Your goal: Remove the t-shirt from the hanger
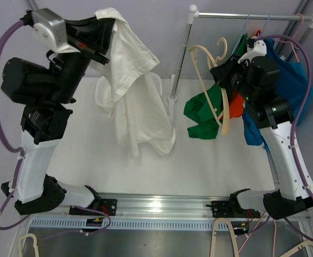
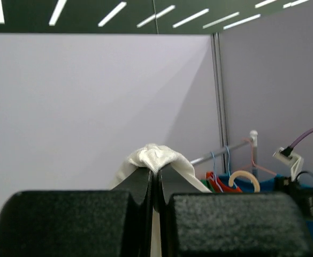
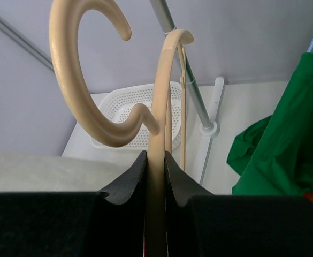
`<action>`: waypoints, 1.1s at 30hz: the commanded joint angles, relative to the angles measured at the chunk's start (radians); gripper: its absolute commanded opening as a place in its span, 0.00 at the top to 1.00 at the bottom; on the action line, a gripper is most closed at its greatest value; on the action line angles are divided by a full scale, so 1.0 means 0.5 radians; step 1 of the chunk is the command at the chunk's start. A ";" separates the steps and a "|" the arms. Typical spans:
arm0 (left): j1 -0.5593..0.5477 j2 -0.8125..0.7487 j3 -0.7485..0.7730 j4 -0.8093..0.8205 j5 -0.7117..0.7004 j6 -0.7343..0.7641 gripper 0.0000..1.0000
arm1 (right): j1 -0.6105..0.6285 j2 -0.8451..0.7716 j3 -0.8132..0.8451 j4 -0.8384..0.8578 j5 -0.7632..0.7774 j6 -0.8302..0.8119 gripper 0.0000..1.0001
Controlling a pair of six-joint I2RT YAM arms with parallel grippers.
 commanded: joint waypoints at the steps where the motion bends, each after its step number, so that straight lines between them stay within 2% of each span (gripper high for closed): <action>1: 0.020 -0.031 0.136 0.335 0.089 0.065 0.99 | 0.010 0.134 0.149 0.190 0.118 -0.018 1.00; 4: 0.020 0.039 0.241 0.152 0.288 -0.128 0.99 | 0.007 0.256 0.257 0.190 0.142 -0.011 1.00; 11: 0.020 -0.129 0.097 0.004 0.681 -0.558 0.99 | 0.004 0.419 0.392 0.298 0.160 -0.039 1.00; 13: 0.011 -0.218 0.069 -0.039 0.889 -0.662 0.99 | 0.004 0.426 0.401 0.301 0.176 -0.030 1.00; 16: -0.146 -0.369 -0.069 -0.012 0.881 -0.583 0.99 | 0.004 0.423 0.401 0.298 0.164 -0.008 1.00; 22: -0.152 -0.246 0.348 -0.229 1.083 -0.727 0.99 | 0.004 0.404 0.402 0.282 0.142 0.004 1.00; 25: -0.152 -0.261 0.282 -0.135 1.154 -0.782 0.99 | 0.001 0.413 0.417 0.310 0.167 -0.008 1.00; 28: -0.152 -0.243 0.256 -0.113 1.081 -0.713 0.99 | -0.002 0.474 0.493 0.319 0.203 -0.021 1.00; 31: -0.091 -0.127 0.299 -0.119 1.034 -0.675 0.99 | -0.008 0.539 0.558 0.322 0.246 -0.045 1.00; 33: 0.019 0.008 0.370 -0.095 1.129 -0.766 0.99 | -0.023 0.597 0.589 0.359 0.277 -0.051 1.00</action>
